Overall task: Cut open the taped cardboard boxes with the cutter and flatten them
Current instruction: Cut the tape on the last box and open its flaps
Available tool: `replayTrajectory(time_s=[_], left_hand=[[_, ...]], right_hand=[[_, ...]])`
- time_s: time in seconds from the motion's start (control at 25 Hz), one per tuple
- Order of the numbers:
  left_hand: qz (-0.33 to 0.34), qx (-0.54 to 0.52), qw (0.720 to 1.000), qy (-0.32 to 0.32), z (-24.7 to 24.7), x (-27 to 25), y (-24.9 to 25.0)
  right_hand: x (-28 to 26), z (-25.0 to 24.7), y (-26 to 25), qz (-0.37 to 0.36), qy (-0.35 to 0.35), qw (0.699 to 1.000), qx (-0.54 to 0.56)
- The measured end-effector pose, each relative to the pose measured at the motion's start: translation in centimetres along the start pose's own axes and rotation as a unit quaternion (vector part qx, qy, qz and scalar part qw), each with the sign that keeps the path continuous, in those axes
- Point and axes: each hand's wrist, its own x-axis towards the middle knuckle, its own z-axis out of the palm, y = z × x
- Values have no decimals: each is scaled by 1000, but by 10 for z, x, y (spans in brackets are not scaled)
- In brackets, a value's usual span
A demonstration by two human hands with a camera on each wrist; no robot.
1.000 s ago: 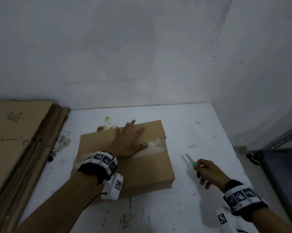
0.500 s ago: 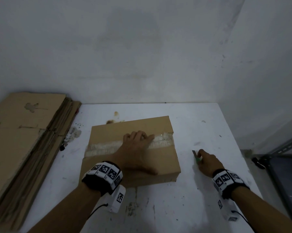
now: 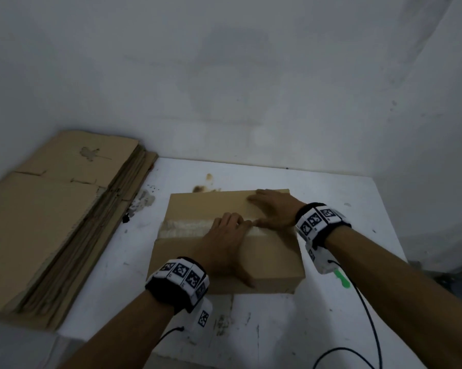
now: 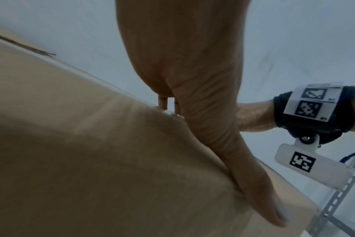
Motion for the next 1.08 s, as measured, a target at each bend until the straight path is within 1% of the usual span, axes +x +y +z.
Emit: replayTrajectory(time_s=[0.08,0.16,0.24,0.32,0.44,0.48,0.52,0.6,0.64,0.68,0.76,0.8,0.84,0.88,0.92,0.96,1.0,1.04,1.08], left_hand=[[-7,4,1000,-2,-5,3,-1],[-10,-13,1000,13,-12,4,3],[8,-32,998,61,-22,1,4],[24,-40,994,97,-32,-5,-1],[33,-106,987,114,-47,-20,-6],[35,-141,984,106,-51,-22,-6],[35,-178,980,86,-58,-27,-5],[39,-254,966,17,-71,-37,-4],[38,-281,958,-32,-78,-45,-4],[24,-307,947,-91,-86,-53,-4],[-41,-327,922,-204,-87,-66,-13],[-69,-318,914,-243,-81,-71,-21],[-81,-292,917,-260,-73,-74,-30],[-82,-249,927,-268,-64,-74,-39],[-81,-206,935,-277,-58,-75,-46],[-94,-178,940,-275,-49,-73,-54],[-118,-178,943,-256,-44,-71,-59],[-142,-193,944,-225,-39,-67,-65],[-166,-215,944,-187,-37,-64,-68]], right_hand=[[4,-11,0,13,-40,999,5],[10,-20,-1,14,-61,998,-20],[18,-21,-3,-1,-61,996,-59],[21,-18,-5,-4,-45,995,-86],[16,-17,-9,-7,-27,991,-129],[12,-20,-5,-11,-12,993,-118],[9,-30,-1,-17,24,997,-73],[2,-55,14,-5,94,994,60],[1,-69,22,8,127,987,98],[-1,-79,31,25,154,982,111],[-2,-87,43,68,204,971,107],[-2,-85,45,100,221,964,105],[0,-78,48,133,234,957,104],[2,-68,50,166,247,950,92],[4,-58,51,191,271,941,62],[6,-48,50,206,304,930,15],[7,-39,48,212,333,918,-45],[6,-33,44,211,340,911,-104],[5,-27,37,195,325,914,-145]])
